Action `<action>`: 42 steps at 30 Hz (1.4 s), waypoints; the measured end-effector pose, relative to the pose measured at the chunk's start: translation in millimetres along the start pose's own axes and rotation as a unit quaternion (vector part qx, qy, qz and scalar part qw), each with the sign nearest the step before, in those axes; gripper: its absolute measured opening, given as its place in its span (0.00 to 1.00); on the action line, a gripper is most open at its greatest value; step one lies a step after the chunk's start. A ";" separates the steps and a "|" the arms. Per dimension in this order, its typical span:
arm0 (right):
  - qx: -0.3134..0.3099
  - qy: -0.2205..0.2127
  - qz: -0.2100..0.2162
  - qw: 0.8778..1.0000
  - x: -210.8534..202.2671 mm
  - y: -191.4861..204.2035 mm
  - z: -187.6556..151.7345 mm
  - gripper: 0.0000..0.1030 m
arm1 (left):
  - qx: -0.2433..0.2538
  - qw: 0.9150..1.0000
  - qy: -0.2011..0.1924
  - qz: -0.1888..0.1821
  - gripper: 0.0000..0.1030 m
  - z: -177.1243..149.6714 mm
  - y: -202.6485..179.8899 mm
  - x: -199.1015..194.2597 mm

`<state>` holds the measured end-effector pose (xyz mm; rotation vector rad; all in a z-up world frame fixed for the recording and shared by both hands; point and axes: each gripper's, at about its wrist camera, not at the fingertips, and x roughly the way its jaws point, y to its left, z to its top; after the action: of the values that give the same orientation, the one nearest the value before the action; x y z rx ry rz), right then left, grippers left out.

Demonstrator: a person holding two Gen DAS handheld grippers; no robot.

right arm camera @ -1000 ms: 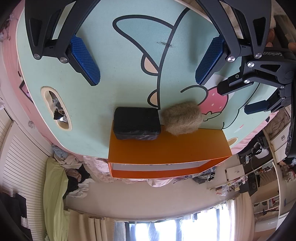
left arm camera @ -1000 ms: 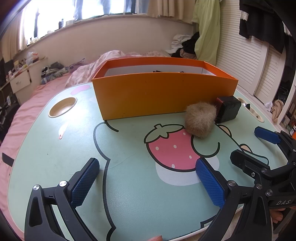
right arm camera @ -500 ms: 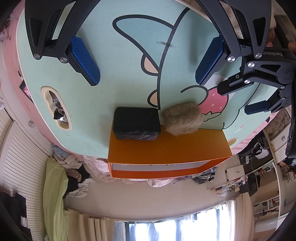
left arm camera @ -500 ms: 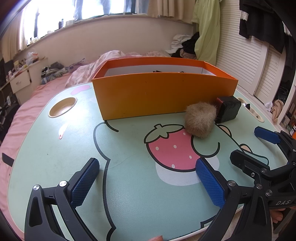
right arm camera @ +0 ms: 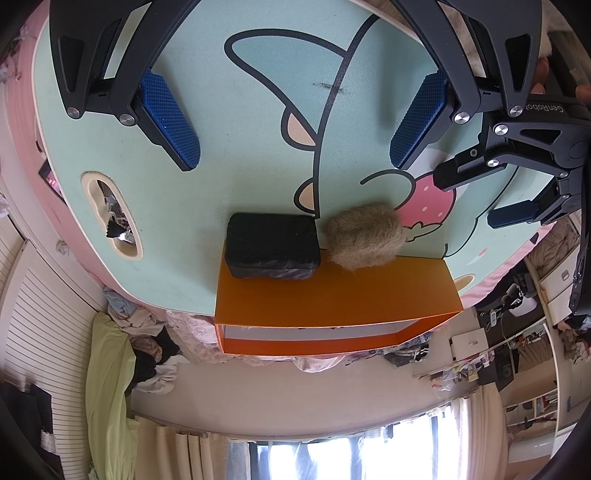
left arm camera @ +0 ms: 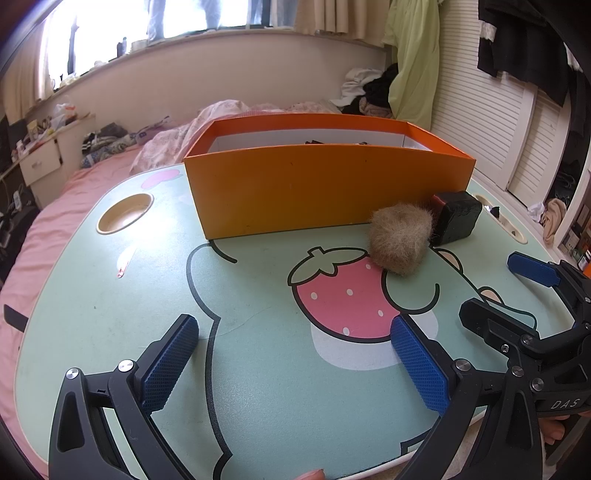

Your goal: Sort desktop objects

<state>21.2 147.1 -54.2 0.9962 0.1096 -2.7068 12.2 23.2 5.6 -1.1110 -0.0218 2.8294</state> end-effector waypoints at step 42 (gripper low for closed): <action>0.030 -0.026 -0.027 0.999 -15.2 -10.2 -2.1 0.99 | 0.060 0.994 0.017 -0.086 0.31 55.3 -42.9 33.9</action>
<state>31.0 160.5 -46.2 0.9520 0.0465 -2.7980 -46.2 70.6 25.4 -1.0772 0.0511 2.6227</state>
